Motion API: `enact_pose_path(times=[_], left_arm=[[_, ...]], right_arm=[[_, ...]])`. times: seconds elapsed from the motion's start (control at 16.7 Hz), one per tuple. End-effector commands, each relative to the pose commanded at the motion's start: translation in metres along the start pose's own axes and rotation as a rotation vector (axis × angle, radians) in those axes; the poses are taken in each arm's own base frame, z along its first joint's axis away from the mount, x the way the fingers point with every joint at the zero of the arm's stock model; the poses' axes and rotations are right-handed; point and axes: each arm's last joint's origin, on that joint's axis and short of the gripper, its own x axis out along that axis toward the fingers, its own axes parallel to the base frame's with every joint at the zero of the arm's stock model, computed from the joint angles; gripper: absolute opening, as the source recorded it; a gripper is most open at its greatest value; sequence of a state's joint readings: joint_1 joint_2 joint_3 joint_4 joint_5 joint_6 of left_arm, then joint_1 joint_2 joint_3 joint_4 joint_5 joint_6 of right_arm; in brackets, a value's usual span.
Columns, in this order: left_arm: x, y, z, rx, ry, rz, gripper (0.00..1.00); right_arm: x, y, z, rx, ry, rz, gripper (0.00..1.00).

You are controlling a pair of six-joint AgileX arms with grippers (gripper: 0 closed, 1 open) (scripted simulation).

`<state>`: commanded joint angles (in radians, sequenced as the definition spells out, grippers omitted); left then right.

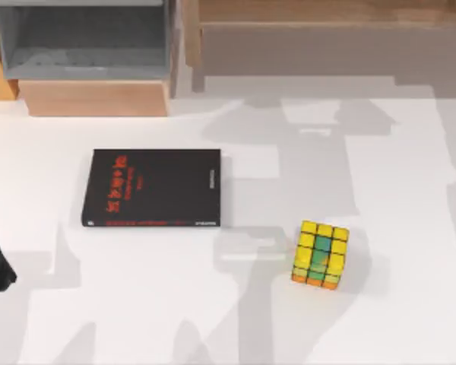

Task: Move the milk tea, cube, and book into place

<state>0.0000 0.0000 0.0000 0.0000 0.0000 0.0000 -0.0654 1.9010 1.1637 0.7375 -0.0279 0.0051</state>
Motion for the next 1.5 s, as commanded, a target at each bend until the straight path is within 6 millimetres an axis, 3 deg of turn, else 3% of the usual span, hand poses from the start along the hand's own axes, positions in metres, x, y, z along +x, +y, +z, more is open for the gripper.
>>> enact_pose_path(times=[0.3,0.6,1.38,1.5], left_arm=[[0.000,0.000,0.000,0.000,0.000,0.000,1.00],[0.000,0.000,0.000,0.000,0.000,0.000,1.00],[0.000,0.000,0.000,0.000,0.000,0.000,1.00],[0.000,0.000,0.000,0.000,0.000,0.000,1.00]], right_arm=[[0.035,0.000,0.000,0.000,-0.003,0.000,1.00],[0.037,0.000,-0.001,0.000,0.001,0.000,1.00],[0.037,0.000,-0.001,0.000,0.001,0.000,0.02],[0.037,0.000,-0.001,0.000,0.001,0.000,0.00]])
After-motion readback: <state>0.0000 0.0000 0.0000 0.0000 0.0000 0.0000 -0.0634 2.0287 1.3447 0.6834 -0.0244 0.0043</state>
